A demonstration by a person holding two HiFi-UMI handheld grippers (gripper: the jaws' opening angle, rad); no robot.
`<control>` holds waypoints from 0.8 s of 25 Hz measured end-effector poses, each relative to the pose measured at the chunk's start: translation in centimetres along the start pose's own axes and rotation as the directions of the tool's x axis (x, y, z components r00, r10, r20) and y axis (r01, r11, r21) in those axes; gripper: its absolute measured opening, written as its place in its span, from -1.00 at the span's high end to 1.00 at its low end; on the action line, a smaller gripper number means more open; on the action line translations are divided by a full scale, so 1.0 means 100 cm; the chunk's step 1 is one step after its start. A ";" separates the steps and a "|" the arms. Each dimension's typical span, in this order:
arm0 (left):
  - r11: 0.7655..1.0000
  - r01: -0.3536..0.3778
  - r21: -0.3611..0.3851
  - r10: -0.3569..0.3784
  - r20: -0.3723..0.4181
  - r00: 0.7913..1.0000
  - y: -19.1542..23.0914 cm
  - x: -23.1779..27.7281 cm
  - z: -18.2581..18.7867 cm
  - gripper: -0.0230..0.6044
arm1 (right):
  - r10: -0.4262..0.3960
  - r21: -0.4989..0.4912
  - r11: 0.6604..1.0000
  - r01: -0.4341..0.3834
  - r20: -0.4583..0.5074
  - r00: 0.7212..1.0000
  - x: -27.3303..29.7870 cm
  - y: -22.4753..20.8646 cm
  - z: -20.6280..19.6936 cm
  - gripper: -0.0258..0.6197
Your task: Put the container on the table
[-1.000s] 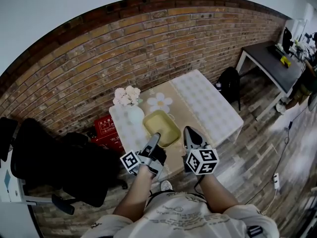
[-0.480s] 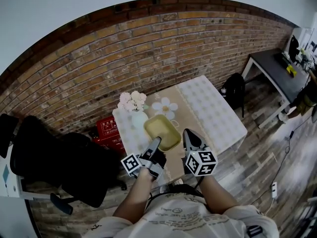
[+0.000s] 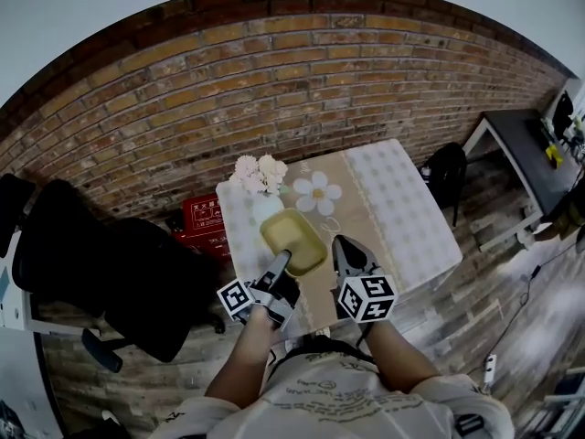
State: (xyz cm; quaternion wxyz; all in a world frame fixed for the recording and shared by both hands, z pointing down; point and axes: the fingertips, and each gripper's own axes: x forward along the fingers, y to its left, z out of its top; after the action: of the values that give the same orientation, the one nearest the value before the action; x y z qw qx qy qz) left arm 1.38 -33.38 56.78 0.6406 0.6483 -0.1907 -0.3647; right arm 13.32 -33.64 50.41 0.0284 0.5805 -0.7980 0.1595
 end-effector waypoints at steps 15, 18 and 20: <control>0.993 -0.090 0.073 0.093 -0.038 0.995 0.052 -0.029 0.031 0.26 | 0.116 -0.020 0.993 -0.120 -0.123 0.986 0.051 0.026 -0.037 0.91; 0.990 -0.122 0.071 0.126 -0.044 0.991 0.068 -0.032 0.033 0.26 | 0.120 -0.020 0.992 -0.124 -0.146 0.982 0.057 0.025 -0.046 0.91; 0.987 -0.140 0.080 0.144 -0.045 0.989 0.077 -0.034 0.034 0.26 | 0.118 -0.017 0.992 -0.123 -0.158 0.980 0.061 0.022 -0.051 0.91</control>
State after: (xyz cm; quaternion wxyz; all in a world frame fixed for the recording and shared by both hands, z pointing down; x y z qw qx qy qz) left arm -1.60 -34.18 65.30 0.6442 0.6661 -0.2342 -0.2941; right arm 8.58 -37.14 56.15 0.0892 0.5163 -0.8291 0.1953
